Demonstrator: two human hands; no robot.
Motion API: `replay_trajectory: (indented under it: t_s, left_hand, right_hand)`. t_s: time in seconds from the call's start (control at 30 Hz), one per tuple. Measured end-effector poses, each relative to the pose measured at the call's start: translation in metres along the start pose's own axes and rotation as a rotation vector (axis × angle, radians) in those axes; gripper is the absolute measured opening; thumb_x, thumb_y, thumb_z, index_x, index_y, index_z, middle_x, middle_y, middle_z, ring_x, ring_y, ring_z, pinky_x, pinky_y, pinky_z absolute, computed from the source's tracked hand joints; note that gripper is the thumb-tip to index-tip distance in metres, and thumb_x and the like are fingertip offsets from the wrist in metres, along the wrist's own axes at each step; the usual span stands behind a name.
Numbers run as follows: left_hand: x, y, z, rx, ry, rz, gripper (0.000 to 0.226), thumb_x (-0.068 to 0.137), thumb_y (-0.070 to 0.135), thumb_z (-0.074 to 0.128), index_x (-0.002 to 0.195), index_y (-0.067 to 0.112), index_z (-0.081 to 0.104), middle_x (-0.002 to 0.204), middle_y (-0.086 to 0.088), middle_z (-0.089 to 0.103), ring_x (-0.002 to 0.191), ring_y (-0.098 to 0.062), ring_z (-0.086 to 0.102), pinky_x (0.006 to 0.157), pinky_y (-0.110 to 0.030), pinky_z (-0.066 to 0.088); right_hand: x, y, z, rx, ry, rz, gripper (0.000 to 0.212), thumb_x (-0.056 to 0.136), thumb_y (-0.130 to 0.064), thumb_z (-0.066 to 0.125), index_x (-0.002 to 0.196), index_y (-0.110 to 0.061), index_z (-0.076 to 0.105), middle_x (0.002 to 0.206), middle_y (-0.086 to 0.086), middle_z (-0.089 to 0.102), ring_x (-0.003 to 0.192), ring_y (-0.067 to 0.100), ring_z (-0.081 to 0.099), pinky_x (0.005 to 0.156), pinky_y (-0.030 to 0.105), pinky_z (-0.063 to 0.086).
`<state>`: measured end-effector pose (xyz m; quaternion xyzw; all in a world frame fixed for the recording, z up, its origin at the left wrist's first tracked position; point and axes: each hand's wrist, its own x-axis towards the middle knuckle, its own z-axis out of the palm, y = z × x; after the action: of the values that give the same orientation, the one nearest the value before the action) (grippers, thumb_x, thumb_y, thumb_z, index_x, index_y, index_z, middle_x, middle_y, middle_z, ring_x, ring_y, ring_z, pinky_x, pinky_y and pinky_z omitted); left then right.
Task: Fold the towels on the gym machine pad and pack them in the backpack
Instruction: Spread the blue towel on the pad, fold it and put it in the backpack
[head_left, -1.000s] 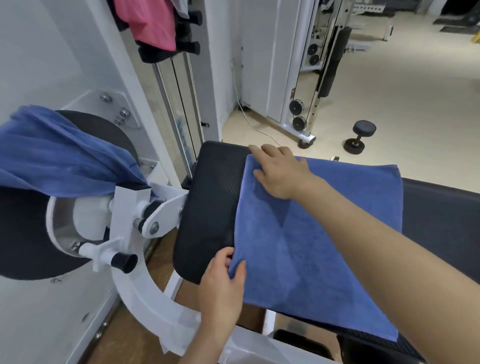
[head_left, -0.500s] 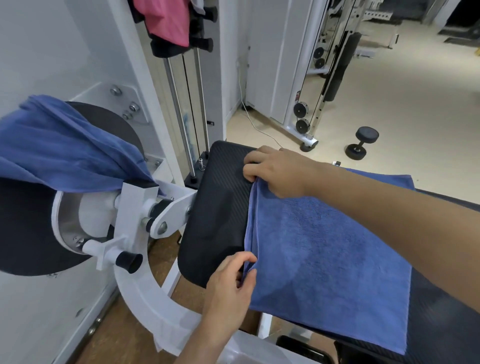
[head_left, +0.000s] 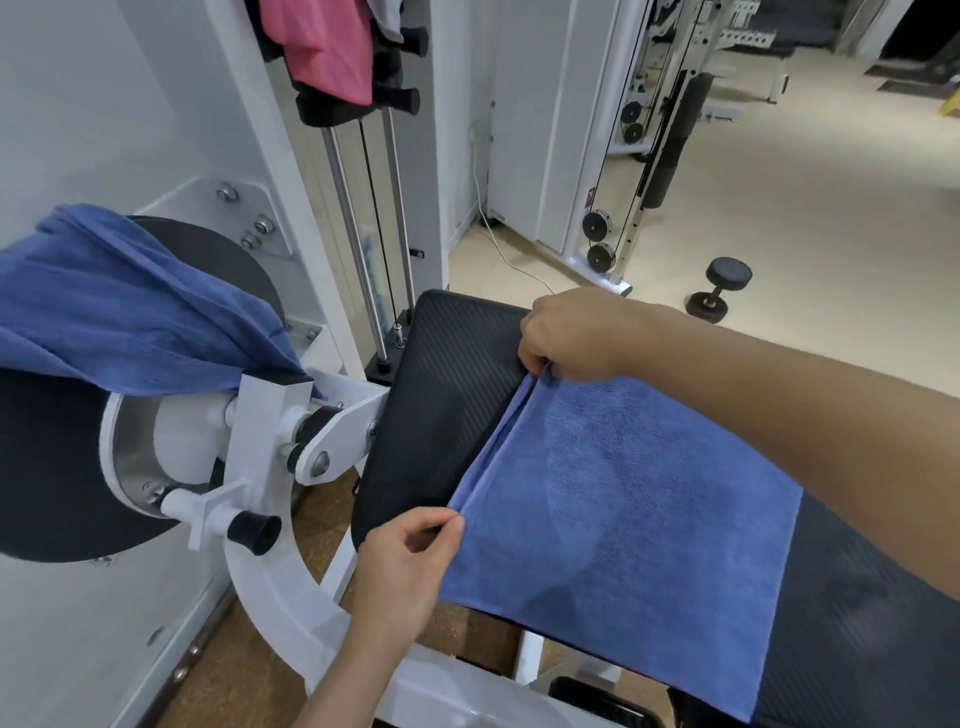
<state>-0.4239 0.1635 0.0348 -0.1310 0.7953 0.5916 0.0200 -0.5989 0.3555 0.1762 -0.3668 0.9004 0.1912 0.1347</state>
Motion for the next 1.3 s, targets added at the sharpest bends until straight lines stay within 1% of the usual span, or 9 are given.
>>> replay_trajectory:
  t_s: [0.27,0.4,0.5,0.63,0.73,0.83,0.93,1.07,1.3]
  left_hand:
    - [0.010,0.040,-0.043,0.277,-0.093,0.341,0.023,0.088,0.008,0.068,0.077,0.028,0.069,0.082,0.018,0.068,0.082,-0.008,0.064,0.072,-0.024,0.052]
    - [-0.001,0.071,-0.051,0.363,-0.138,0.561,0.017,0.083,0.013,0.057,0.077,0.029,0.061,0.081,0.013,0.062,0.078,-0.008,0.060,0.070,-0.021,0.047]
    - [-0.013,0.092,-0.054,0.440,-0.191,0.728,0.023,0.084,0.009,0.055,0.085,0.030,0.063,0.082,0.013,0.060,0.081,-0.003,0.058,0.073,-0.016,0.043]
    - [-0.027,0.109,-0.061,0.630,-0.193,0.836,0.028,0.089,0.014,0.044,0.095,0.018,0.072,0.092,0.009,0.059,0.085,-0.005,0.053,0.077,-0.013,0.042]
    - [-0.034,0.122,-0.072,0.693,-0.095,0.886,0.028,0.088,0.011,0.044,0.093,0.015,0.071,0.092,0.007,0.059,0.082,-0.004,0.050,0.076,-0.006,0.036]
    - [-0.041,0.131,-0.085,0.662,-0.032,0.923,0.024,0.083,0.002,0.050,0.089,0.014,0.069,0.089,0.006,0.060,0.083,-0.006,0.052,0.078,-0.005,0.036]
    - [-0.046,0.134,-0.098,0.615,-0.031,0.935,0.021,0.085,0.005,0.048,0.089,0.013,0.067,0.086,0.018,0.057,0.083,-0.002,0.052,0.079,-0.005,0.035]
    - [-0.049,0.134,-0.115,0.565,-0.035,0.959,0.022,0.088,0.010,0.047,0.094,0.015,0.068,0.093,0.017,0.061,0.093,0.002,0.054,0.081,-0.006,0.037]
    - [-0.067,0.107,-0.139,0.579,-0.352,0.897,0.009,0.073,0.030,0.080,0.075,0.035,0.074,0.078,0.018,0.069,0.076,0.003,0.062,0.069,-0.005,0.041]
  right_hand:
    - [-0.055,-0.002,0.042,-0.367,0.465,-0.150,0.016,0.069,-0.003,0.062,0.069,-0.019,0.064,0.071,0.000,0.056,0.072,0.024,0.055,0.057,0.033,0.042]
    - [-0.085,-0.009,0.055,-0.258,0.399,-0.071,0.035,0.067,0.001,0.068,0.098,-0.015,0.060,0.099,0.015,0.060,0.044,0.026,0.049,0.034,0.027,0.033]
    - [-0.103,-0.024,0.063,-0.206,0.388,-0.011,0.046,0.067,-0.002,0.069,0.109,-0.017,0.060,0.099,0.015,0.057,0.039,0.024,0.036,0.036,0.023,0.017]
    - [-0.122,-0.039,0.056,-0.199,0.432,0.164,0.034,0.059,-0.006,0.076,0.091,-0.016,0.068,0.077,0.007,0.053,0.034,0.020,0.024,0.042,0.020,0.001]
    - [-0.146,-0.041,0.041,-0.164,0.404,0.335,0.007,0.078,-0.019,0.062,0.084,-0.019,0.067,0.079,-0.001,0.057,0.049,0.023,0.053,0.041,0.024,0.014]
    - [-0.182,-0.047,0.021,-0.031,0.464,0.384,0.019,0.085,-0.027,0.047,0.077,-0.019,0.063,0.077,-0.003,0.059,0.069,0.023,0.059,0.055,0.030,0.038]
    - [-0.216,-0.061,0.005,0.367,0.441,0.304,0.014,0.082,-0.017,0.050,0.072,-0.016,0.061,0.072,-0.005,0.055,0.071,0.018,0.055,0.060,0.033,0.042]
    - [-0.256,-0.089,-0.002,0.870,0.548,0.265,0.032,0.089,-0.008,0.062,0.072,-0.034,0.065,0.069,-0.022,0.058,0.069,0.002,0.054,0.063,0.015,0.037]
    - [-0.287,-0.145,-0.005,1.185,0.564,0.438,0.021,0.080,-0.006,0.075,0.079,-0.027,0.077,0.072,-0.011,0.074,0.067,-0.003,0.061,0.063,0.015,0.047]
